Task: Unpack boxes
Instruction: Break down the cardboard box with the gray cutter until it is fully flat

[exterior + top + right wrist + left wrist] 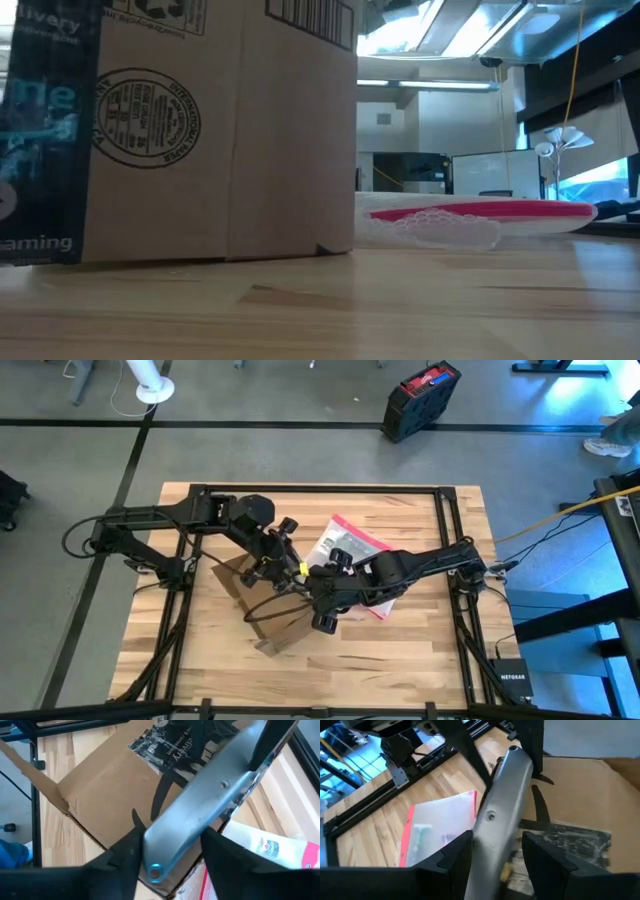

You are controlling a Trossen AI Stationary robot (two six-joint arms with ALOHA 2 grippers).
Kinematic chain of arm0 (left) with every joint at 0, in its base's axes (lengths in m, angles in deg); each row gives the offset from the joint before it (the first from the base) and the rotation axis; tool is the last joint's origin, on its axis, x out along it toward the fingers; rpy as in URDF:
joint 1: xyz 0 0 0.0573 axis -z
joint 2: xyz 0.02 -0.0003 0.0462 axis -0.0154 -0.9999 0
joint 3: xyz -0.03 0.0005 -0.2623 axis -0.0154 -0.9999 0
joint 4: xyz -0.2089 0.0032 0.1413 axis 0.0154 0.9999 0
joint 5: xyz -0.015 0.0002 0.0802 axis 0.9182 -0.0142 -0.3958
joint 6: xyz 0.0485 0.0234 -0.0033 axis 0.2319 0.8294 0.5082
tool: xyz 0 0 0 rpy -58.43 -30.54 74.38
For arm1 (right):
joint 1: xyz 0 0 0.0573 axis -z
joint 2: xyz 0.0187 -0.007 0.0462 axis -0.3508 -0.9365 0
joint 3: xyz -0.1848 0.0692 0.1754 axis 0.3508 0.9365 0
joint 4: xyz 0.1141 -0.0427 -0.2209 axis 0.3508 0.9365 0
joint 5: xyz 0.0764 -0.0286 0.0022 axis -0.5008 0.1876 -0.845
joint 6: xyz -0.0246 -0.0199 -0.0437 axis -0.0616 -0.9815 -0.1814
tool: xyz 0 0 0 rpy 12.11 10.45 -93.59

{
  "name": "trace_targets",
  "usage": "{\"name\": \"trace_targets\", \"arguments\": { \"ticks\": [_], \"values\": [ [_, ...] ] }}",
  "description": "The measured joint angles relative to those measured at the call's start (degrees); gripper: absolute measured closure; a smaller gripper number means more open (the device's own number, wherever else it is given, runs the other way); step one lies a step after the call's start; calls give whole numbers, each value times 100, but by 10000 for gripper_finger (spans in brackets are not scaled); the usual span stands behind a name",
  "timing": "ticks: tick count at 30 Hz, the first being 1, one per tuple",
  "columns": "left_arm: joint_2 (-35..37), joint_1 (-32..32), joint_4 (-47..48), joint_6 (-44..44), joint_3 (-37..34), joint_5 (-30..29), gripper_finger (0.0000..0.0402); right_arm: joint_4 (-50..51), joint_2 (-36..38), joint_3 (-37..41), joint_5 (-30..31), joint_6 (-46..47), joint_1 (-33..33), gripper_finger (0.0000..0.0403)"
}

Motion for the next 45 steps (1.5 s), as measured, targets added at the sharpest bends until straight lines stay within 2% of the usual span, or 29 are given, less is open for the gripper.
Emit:
{"name": "trace_targets", "arguments": {
  "ticks": [4, 8, 18, 31, 37, 45],
  "values": [
    [0, -7, 41, 18, 0, -70, 237, 31, 0, 0, -7, -125, 2, 259],
    [7, -65, 134, -66, 0, -47, 237, 61, 0, 0, -8, -153, 2, 281],
    [24, -324, 685, -99, 22, -157, 237, 57, 0, 0, -83, -331, 9, 277],
    [22, -395, 893, -68, 15, -122, 241, 66, 0, 0, -135, -472, 4, 277],
    [12, -485, 865, -342, 5, 217, 263, 106, 38, -38, -135, -612, 2, 276],
    [7, -520, 817, -575, 0, 385, 264, 114, 345, -55, -87, -777, -7, 276]
  ]
}}
